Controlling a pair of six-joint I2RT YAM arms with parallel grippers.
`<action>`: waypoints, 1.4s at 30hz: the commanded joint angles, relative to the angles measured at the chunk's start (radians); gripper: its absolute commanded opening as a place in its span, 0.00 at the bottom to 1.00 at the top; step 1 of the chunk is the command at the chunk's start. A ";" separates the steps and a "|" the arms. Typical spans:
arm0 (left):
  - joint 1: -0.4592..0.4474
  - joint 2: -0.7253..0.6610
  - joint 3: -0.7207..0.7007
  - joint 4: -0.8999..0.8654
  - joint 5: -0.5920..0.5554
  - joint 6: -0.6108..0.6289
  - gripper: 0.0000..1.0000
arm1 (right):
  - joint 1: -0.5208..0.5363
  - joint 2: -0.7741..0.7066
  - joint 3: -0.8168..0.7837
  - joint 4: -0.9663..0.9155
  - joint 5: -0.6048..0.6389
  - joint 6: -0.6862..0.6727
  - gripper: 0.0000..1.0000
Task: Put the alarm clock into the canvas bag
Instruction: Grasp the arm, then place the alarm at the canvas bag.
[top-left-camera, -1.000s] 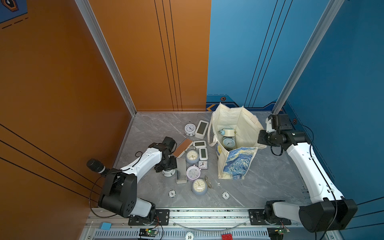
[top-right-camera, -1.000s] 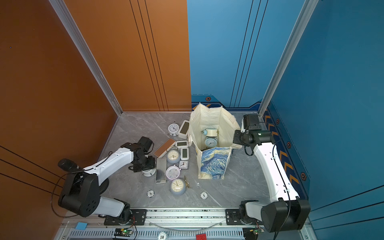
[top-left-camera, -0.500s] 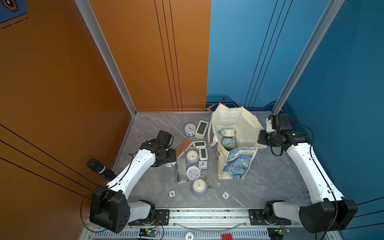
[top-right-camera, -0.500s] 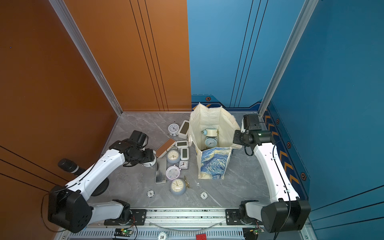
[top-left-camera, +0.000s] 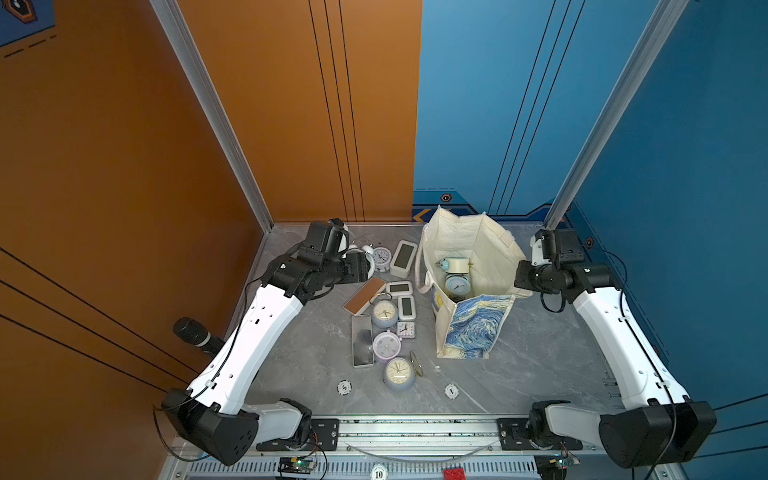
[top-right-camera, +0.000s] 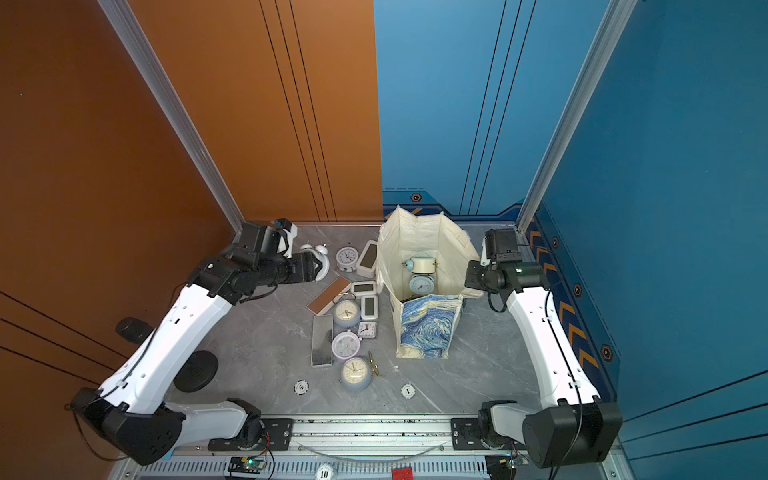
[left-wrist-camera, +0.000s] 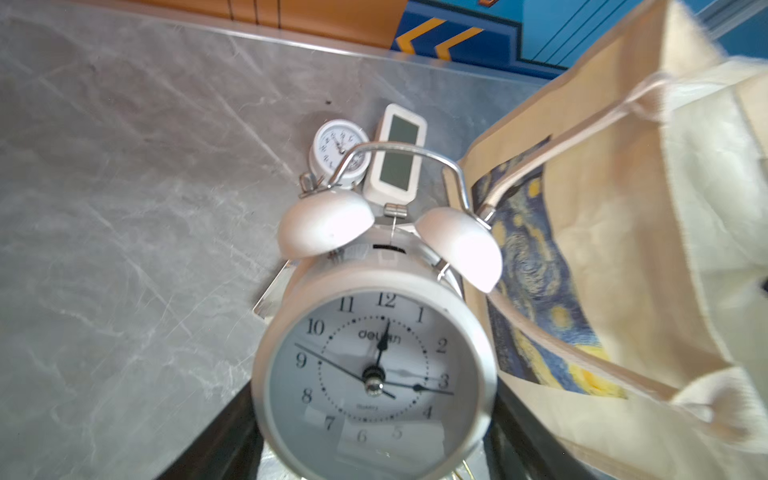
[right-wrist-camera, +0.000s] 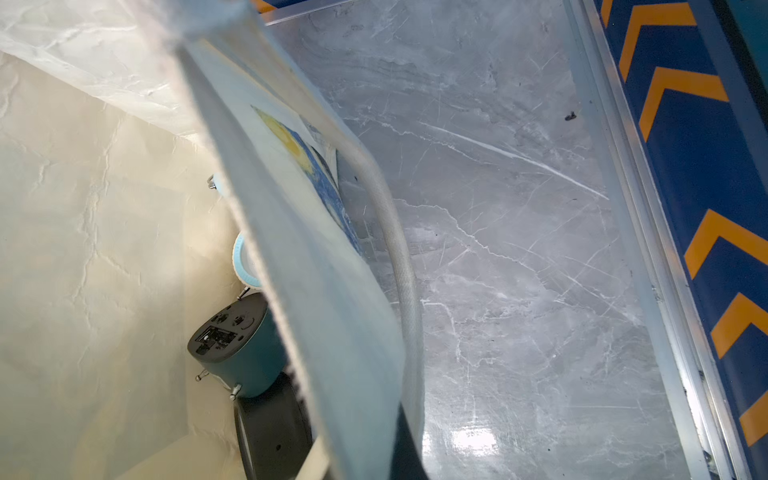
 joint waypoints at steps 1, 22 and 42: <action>-0.043 0.043 0.102 0.019 0.002 0.035 0.46 | 0.007 -0.021 -0.006 0.018 0.012 -0.006 0.04; -0.330 0.393 0.572 0.147 0.024 0.097 0.37 | 0.011 -0.015 0.000 0.016 0.006 -0.016 0.04; -0.452 0.742 0.666 0.031 0.301 0.206 0.34 | 0.008 0.000 0.048 0.006 0.018 -0.033 0.04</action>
